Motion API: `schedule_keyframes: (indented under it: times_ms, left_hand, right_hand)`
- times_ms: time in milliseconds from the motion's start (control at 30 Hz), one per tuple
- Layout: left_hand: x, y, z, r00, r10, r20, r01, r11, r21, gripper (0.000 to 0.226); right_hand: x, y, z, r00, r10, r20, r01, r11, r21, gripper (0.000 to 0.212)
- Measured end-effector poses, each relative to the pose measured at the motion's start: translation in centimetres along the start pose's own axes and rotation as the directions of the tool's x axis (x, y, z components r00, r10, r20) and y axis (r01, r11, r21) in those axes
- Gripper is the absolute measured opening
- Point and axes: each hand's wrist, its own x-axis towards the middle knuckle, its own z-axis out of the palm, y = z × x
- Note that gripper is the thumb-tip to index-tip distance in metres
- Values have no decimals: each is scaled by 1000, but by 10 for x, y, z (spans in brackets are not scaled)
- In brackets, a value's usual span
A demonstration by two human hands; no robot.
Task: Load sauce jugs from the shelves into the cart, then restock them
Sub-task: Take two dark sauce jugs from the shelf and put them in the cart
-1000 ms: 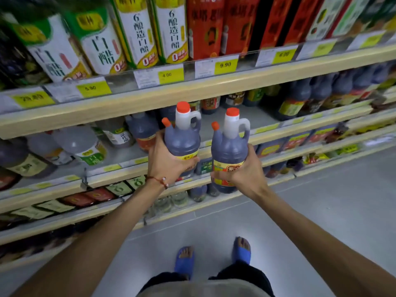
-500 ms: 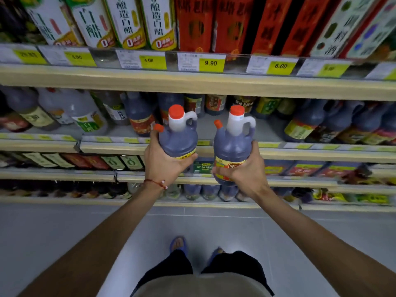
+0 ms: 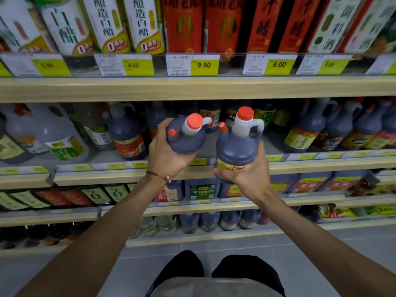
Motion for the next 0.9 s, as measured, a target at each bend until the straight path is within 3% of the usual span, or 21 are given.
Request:
schedule_keyframes:
  times_ms: [133,467,700,900]
  left_hand:
    - [5,-12,18,1000,21,-20,-20,999,30,86]
    - [17,-30,44,978,-209,-11,208,975,-82,96]
    - [32,-25,37,948,-298,113,304,951,-48,110]
    - [38,-23,28,923,-353,153,350,935,48,85]
  right_hand:
    - [2,14,4,999,-27,-24,27,1000,4,86]
    - [-1,22,3,999,-30,-25,29,999,-46,83]
    - [-6,16,5,1000,17,6,-17,999,-49,86]
    - [-7,9,7,999,40,19,-40,999,-36,87]
